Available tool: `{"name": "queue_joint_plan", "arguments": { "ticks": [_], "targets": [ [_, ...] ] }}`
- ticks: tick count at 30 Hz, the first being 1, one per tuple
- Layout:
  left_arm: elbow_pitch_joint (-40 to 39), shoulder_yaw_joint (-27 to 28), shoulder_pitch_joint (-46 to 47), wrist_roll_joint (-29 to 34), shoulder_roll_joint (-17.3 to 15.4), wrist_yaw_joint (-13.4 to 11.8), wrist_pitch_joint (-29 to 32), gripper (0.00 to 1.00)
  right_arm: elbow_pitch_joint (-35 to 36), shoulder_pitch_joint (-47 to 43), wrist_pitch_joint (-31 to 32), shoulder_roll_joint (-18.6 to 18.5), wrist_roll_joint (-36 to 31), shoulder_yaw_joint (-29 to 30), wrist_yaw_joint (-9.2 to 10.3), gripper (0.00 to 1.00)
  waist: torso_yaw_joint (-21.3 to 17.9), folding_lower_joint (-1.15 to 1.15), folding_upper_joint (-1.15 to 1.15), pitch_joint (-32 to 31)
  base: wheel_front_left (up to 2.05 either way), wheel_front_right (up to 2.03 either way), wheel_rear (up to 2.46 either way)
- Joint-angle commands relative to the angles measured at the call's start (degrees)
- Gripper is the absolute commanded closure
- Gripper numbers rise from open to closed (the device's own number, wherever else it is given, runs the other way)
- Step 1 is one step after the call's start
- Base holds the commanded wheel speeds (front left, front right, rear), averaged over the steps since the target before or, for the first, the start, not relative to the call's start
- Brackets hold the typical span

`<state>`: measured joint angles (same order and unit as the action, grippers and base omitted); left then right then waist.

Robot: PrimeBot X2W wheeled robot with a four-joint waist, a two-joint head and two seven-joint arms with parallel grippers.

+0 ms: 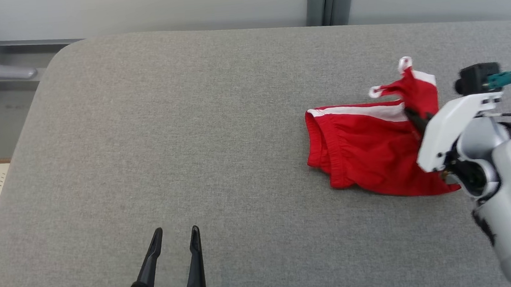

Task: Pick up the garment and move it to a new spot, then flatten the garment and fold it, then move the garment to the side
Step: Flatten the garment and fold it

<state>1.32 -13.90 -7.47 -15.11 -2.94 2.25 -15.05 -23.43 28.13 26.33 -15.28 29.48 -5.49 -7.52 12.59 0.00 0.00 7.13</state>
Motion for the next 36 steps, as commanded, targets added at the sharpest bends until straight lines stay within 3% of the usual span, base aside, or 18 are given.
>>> {"name": "queue_joint_plan", "arguments": {
  "ticks": [1, 5, 8, 17, 18, 19, 20, 25, 29, 36],
  "targets": [
    [0.23, -0.35, -0.28, -0.81, 0.01, -0.37, -0.14, 0.0, 0.42, -0.13, 0.58, 2.3, -0.42, -1.34, 0.06, 1.0, 1.03, 0.0, 0.0, -0.21, 0.0, 0.0, 0.0],
    [0.74, -1.5, 0.47, -0.97, 0.0, -0.59, -0.14, 0.0, -1.8, 1.65, -0.66, 7.92, -2.55, -3.29, 0.06, 1.0, 2.17, 0.0, 0.0, 0.44, 0.0, 0.0, 0.0],
    [1.57, -2.0, 0.94, -0.75, 0.0, -0.74, -0.15, 0.0, -4.61, 2.86, -2.02, 10.15, -3.69, -4.27, 0.06, 1.0, 3.17, 0.0, 0.0, 0.77, 0.0, 0.0, 0.0],
    [2.25, -2.07, 1.24, -1.32, 0.01, -0.95, -0.15, 0.0, -11.88, 5.81, -5.69, 11.88, -5.15, -5.36, 0.06, 1.0, 4.8, 0.0, 0.0, 1.36, 0.0, 0.0, 0.0],
    [2.29, -2.07, 1.3, -1.41, 0.01, -0.88, -0.14, 0.0, -12.45, 6.03, -6.07, 11.96, -5.2, -5.37, 0.06, 0.87, 4.83, 0.0, 0.0, 1.38, 0.0, 0.0, 0.0],
    [2.31, -2.03, 1.36, -1.47, 0.01, -0.81, -0.15, 0.0, -13.0, 6.21, -6.72, 12.03, -5.4, -5.58, 0.06, 0.53, 4.81, 0.0, 0.0, 1.36, 0.0, 0.0, 0.0],
    [2.31, -1.97, 1.38, -1.51, 0.01, -0.77, -0.15, 0.0, -13.16, 6.32, -7.41, 12.08, -5.25, -5.76, 0.06, 0.0, 4.75, 0.0, 0.0, 1.35, 0.0, 0.0, 0.0],
    [2.49, -1.64, 0.82, -1.37, 0.01, -0.79, -0.15, 0.0, -11.11, 4.47, -12.21, 12.32, -0.4, -7.82, 0.06, 0.0, 3.97, 0.0, 0.0, 0.27, 0.0, 0.0, 0.0],
    [2.39, -0.84, -0.65, -0.99, 0.0, -1.08, -0.14, 0.0, -5.59, 0.6, -16.1, 11.62, 1.78, -10.54, 0.06, 0.0, 2.36, 0.0, 0.0, -1.7, 0.0, 0.0, 0.0],
    [1.56, 2.12, -4.18, 0.15, -0.03, -1.35, -0.14, 0.0, 4.38, -11.87, -31.41, 4.39, -8.07, -9.72, 0.05, 0.0, -3.44, 0.0, 0.0, -7.31, 0.0, 0.0, 0.0]
  ]
}}
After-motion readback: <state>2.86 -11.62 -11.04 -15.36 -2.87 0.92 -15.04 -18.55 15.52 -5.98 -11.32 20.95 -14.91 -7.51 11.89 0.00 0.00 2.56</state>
